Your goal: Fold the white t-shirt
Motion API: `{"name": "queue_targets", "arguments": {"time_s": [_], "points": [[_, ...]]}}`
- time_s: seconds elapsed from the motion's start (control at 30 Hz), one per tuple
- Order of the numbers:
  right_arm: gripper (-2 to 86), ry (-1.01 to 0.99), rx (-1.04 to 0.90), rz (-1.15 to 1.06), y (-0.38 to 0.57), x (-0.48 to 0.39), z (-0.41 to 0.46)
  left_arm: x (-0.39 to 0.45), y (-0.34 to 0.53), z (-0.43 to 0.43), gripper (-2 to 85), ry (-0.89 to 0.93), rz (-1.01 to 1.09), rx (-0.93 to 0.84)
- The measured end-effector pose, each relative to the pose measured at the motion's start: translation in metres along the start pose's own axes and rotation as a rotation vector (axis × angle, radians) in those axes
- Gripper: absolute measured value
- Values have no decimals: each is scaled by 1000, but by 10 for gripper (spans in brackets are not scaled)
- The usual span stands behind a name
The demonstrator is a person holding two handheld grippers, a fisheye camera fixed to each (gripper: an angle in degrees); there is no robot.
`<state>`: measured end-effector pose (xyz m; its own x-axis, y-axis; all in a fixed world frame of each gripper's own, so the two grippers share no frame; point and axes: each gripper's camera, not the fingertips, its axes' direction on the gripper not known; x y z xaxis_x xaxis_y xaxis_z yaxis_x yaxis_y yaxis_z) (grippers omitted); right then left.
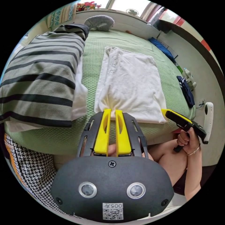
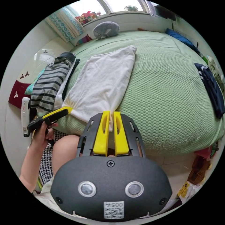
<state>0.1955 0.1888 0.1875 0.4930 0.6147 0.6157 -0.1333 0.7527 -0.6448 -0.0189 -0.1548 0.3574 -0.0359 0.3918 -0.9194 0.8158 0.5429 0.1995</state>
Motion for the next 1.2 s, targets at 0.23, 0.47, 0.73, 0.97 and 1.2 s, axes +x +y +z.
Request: {"name": "queue_targets", "arguments": {"time_s": [0.23,0.47,0.73,0.97,1.2], "points": [[-10,-163,-36,-161,5,5,2,-33,16,-16,3,-14,-87,39],[23,-288,-22,-207,7,23,-5,-55,43,-33,0,16,-123,50],[45,-260,82,-211,12,26,-17,-66,64,-44,77,96,-93,100],[43,-217,52,-243,12,23,-12,-69,59,-36,148,16,-75,90],[42,-237,45,-232,11,31,-12,-62,54,-23,139,-36,-102,94]]}}
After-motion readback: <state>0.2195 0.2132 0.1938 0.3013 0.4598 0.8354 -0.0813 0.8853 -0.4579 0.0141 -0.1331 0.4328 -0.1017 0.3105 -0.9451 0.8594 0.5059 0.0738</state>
